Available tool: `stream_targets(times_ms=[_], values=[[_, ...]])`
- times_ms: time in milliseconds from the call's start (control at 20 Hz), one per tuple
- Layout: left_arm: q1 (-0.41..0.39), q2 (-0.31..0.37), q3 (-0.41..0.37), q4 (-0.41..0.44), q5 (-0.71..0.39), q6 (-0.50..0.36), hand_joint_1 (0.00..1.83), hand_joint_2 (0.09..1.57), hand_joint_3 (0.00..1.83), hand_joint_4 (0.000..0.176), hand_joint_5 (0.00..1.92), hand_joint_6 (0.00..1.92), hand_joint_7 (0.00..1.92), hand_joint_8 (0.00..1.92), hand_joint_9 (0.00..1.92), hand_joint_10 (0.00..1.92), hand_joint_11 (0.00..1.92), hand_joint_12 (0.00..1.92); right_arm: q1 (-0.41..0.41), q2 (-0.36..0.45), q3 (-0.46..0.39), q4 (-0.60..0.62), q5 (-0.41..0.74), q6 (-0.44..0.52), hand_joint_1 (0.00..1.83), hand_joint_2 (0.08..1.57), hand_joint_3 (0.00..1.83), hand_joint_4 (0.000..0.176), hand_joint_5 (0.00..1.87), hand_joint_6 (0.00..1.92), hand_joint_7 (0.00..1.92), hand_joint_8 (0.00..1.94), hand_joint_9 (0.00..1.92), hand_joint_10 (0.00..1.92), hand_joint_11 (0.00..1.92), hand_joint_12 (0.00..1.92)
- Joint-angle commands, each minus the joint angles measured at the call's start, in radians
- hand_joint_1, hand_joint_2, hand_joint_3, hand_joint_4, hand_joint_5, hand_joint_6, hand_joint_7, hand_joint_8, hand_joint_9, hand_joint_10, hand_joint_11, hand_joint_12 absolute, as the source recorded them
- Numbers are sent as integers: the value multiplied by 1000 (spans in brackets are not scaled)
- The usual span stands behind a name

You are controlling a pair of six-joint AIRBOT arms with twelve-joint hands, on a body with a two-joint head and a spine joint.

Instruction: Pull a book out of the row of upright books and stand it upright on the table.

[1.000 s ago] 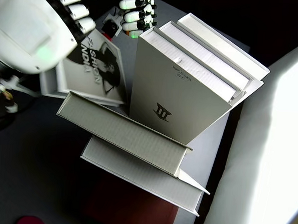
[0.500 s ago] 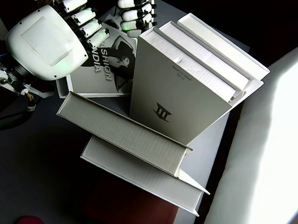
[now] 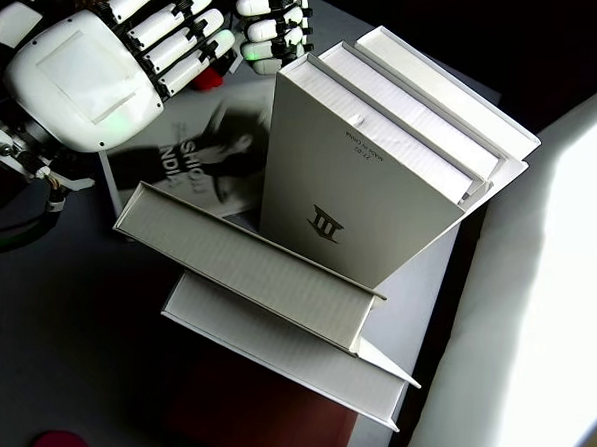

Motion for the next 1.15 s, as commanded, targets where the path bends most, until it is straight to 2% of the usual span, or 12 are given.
stream_targets(times_ms=[0, 200, 250, 300, 350, 400, 500, 600, 650, 700, 850, 1100], values=[[-6, -4, -3, -28, -116, -11, 986, 959, 0, 0, 596, 796, 627, 412, 592, 837, 362, 1360, 9, 1, -8, 61, 114, 11, 219, 1056, 0, 129, 0, 0, 0, 0, 0, 0, 53, 26], [-6, -4, -2, -28, -113, -11, 977, 964, 0, 0, 577, 794, 620, 400, 589, 834, 360, 1359, 9, 5, -3, 62, 116, 10, 351, 1047, 0, 144, 0, 0, 0, 0, 0, 0, 0, 0], [-6, -4, -2, -28, -113, -11, 988, 965, 0, 0, 582, 777, 632, 372, 597, 817, 363, 1347, 9, 5, 0, 67, 115, 10, 203, 1151, 41, 73, 0, 0, 0, 0, 0, 0, 0, 0], [-6, -4, -2, -29, -112, -11, 996, 956, 0, 0, 585, 779, 640, 359, 611, 825, 369, 1369, 9, 7, 6, 76, 115, 10, 249, 1148, 34, 126, 0, 0, 0, 0, 0, 0, 0, 0], [-5, -4, -1, -29, -112, -11, 1008, 946, 0, 0, 574, 747, 634, 320, 598, 794, 353, 1354, 9, 12, 15, 85, 111, 10, 110, 1209, 29, 137, 0, 0, 0, 0, 0, 0, 0, 0], [-4, -4, -1, -32, -112, -11, 1006, 948, 0, 0, 572, 721, 645, 282, 595, 754, 341, 1362, 9, 24, 21, 90, 97, 4, 21, 1252, 38, 86, 0, 0, 0, 0, 0, 0, 0, 0], [5, -2, 2, -51, -115, -11, 943, 975, 4, 0, 478, 582, 648, 319, 486, 759, 172, 1489, -3, 60, 30, 147, 77, -36, 279, 1221, 10, 158, 0, 0, 0, 0, 0, 0, 24, 19], [14, 0, 5, -65, -112, -11, 944, 985, 1, 9, 413, 317, 492, 150, 402, 562, 109, 1517, -23, 101, 30, 214, 64, -92, 461, 1149, 0, 172, 0, 0, 0, 0, 0, 0, 0, 0], [22, -1, 11, -73, -110, -11, 950, 951, 0, 39, 440, 200, 499, 65, 418, 388, 103, 1500, -36, 122, 30, 256, 56, -127, 451, 1123, 0, 139, 0, 0, 0, 0, 15, 6, 61, 29], [25, 0, 12, -74, -107, -11, 955, 929, 0, 55, 483, 130, 511, 23, 446, 270, 119, 1484, -41, 131, 30, 272, 54, -142, 385, 1192, 0, 55, 5, 17, 9, 7, 98, 16, 11, 478], [26, 3, 20, -70, -96, -11, 922, 906, 0, 44, 517, 44, 477, 0, 493, 98, 89, 1550, -46, 150, 23, 300, 54, -168, 395, 1137, 0, 114, 19, 0, 0, 0, 2, 0, 0, 803], [33, 2, 17, -67, -95, -11, 945, 897, 3, 31, 538, 22, 459, 0, 535, 60, 129, 1533, -46, 174, -10, 308, 61, -193, 392, 1093, 0, 143, 0, 0, 0, 0, 0, 0, 0, 341]])
